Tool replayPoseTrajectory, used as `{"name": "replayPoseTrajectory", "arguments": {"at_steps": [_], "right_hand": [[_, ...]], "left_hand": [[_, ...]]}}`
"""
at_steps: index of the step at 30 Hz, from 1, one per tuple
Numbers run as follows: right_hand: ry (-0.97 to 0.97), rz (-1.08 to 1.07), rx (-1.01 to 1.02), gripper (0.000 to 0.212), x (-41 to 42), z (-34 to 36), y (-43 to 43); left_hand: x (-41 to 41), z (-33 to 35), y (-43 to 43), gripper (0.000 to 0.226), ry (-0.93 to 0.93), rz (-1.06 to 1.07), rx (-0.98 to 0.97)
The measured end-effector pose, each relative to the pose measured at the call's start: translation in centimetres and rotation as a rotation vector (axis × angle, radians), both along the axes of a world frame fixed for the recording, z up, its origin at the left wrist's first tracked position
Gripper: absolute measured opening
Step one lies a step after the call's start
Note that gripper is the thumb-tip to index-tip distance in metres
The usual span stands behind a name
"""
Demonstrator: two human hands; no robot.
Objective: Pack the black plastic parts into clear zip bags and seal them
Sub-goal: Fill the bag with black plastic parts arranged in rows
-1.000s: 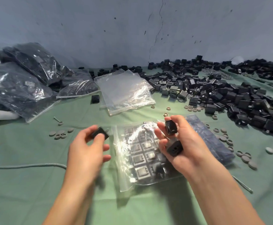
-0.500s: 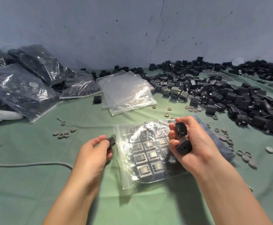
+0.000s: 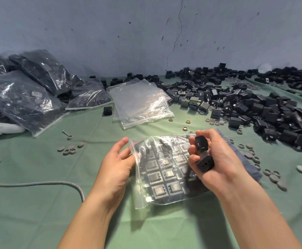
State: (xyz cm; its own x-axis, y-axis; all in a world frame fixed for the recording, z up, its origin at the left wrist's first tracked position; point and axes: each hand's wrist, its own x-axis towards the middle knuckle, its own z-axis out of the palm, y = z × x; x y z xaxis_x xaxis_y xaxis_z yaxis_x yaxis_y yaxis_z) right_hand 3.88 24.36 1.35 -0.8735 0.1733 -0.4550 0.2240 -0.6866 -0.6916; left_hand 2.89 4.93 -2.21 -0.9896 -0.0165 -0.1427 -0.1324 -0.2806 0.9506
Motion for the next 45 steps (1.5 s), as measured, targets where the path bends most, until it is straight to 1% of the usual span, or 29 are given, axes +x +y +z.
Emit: {"name": "replayPoseTrajectory", "arguments": {"at_steps": [3,6,8,10,11,12,15,17,22,25,26,29,31,34,37,39,42,45], "right_hand": [[0.002,0.0,0.0,0.018,-0.2,0.0,0.1],[-0.005,-0.013,0.004,0.02,-0.3,0.1,0.2],[-0.009,-0.022,0.003,0.02,-0.4,0.2,0.4],[-0.01,-0.03,0.0,0.019,-0.5,0.3,0.5],[-0.008,-0.032,-0.002,0.018,-0.5,0.4,0.5],[-0.006,-0.034,-0.003,0.016,-0.5,0.4,0.5],[-0.004,-0.038,-0.004,0.014,-0.7,0.4,0.6],[-0.007,-0.041,-0.005,0.013,-0.8,0.5,0.6],[-0.018,-0.044,-0.008,0.014,-1.0,0.5,0.7],[-0.019,-0.047,-0.01,0.016,-1.1,0.5,0.7],[-0.019,-0.048,-0.011,0.016,-1.1,0.5,0.7],[-0.022,-0.051,-0.017,0.015,-1.1,0.6,0.7],[-0.022,-0.055,-0.019,0.014,-1.2,0.6,0.8],[-0.02,-0.052,-0.02,0.013,-1.1,0.7,0.9],[-0.02,-0.052,-0.022,0.012,-1.1,0.8,0.9],[-0.022,-0.057,-0.028,0.013,-1.0,0.8,0.9],[-0.025,-0.061,-0.033,0.015,-1.1,0.8,1.0],[-0.03,-0.065,-0.028,0.016,-1.2,0.9,1.1]], "left_hand": [[-0.5,-0.3,0.4,0.065,0.017,0.013,-0.05],[-0.9,-0.6,0.4,0.044,-0.011,0.13,-0.115],[-1.0,-0.7,0.4,0.035,-0.043,0.186,-0.069],[-0.9,-0.5,0.7,0.021,-0.053,0.171,0.002],[-0.8,-0.4,0.8,0.017,-0.049,0.154,0.006],[-0.8,-0.3,1.0,0.022,-0.04,0.138,-0.01],[-0.8,0.0,1.5,0.046,0.018,0.066,-0.078],[-0.6,0.2,1.6,0.057,0.032,0.016,-0.069],[-0.6,1.1,1.5,0.062,0.01,-0.077,0.17],[-0.7,1.5,1.5,0.075,-0.032,-0.118,0.252],[-0.8,1.6,1.4,0.073,-0.045,-0.119,0.271],[-1.1,1.4,1.5,0.05,-0.075,-0.061,0.307],[-1.1,1.3,1.6,0.043,-0.081,-0.012,0.312],[-0.9,1.4,1.8,0.043,-0.072,0.019,0.337],[-0.7,1.4,2.1,0.058,-0.084,-0.031,0.383],[-0.4,1.3,2.3,0.064,-0.078,-0.064,0.36],[-0.3,1.4,2.1,0.055,-0.049,-0.023,0.31],[-0.5,1.5,1.5,0.035,-0.066,0.105,0.231]]}}
